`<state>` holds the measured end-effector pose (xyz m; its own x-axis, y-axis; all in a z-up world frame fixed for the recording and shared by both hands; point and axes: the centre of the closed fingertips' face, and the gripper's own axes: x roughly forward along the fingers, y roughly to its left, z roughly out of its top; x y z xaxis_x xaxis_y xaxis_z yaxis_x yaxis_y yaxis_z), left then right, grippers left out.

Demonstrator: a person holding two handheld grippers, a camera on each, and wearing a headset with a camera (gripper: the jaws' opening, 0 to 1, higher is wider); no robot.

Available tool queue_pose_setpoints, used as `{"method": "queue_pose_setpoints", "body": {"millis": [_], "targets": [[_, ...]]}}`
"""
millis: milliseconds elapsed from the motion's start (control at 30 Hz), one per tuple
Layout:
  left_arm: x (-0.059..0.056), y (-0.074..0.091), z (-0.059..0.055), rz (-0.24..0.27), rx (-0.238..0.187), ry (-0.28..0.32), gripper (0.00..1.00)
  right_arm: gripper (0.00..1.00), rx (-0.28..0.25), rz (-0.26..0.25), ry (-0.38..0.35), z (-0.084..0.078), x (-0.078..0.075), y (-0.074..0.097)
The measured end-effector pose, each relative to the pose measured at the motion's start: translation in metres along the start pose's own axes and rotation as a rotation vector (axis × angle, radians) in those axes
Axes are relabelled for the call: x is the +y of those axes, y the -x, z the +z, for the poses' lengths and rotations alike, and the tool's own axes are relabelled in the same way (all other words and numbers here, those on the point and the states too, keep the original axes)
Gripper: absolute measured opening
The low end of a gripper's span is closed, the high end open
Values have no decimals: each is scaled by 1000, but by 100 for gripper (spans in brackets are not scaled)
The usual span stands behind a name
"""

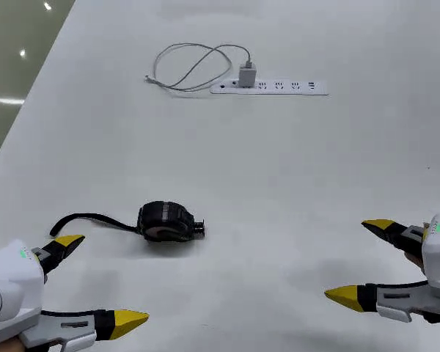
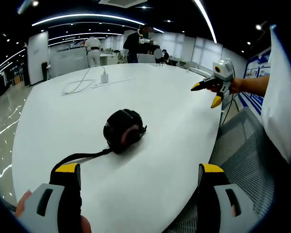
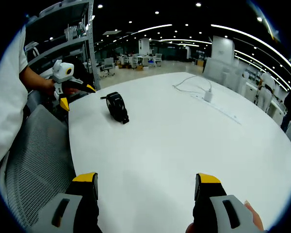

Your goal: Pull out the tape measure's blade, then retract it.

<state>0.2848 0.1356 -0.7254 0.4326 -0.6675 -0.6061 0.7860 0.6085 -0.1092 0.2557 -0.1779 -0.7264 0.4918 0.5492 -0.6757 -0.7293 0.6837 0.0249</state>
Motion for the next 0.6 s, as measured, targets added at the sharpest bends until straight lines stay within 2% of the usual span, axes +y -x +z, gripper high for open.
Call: {"method": "queue_pose_setpoints", "body": {"millis": [400, 600], "targets": [[3, 6, -5, 8, 7, -40, 99, 84, 8, 0, -19, -10, 3, 11], [1, 10, -8, 5, 10, -42, 99, 86, -3, -9, -39, -13, 2, 16]]}}
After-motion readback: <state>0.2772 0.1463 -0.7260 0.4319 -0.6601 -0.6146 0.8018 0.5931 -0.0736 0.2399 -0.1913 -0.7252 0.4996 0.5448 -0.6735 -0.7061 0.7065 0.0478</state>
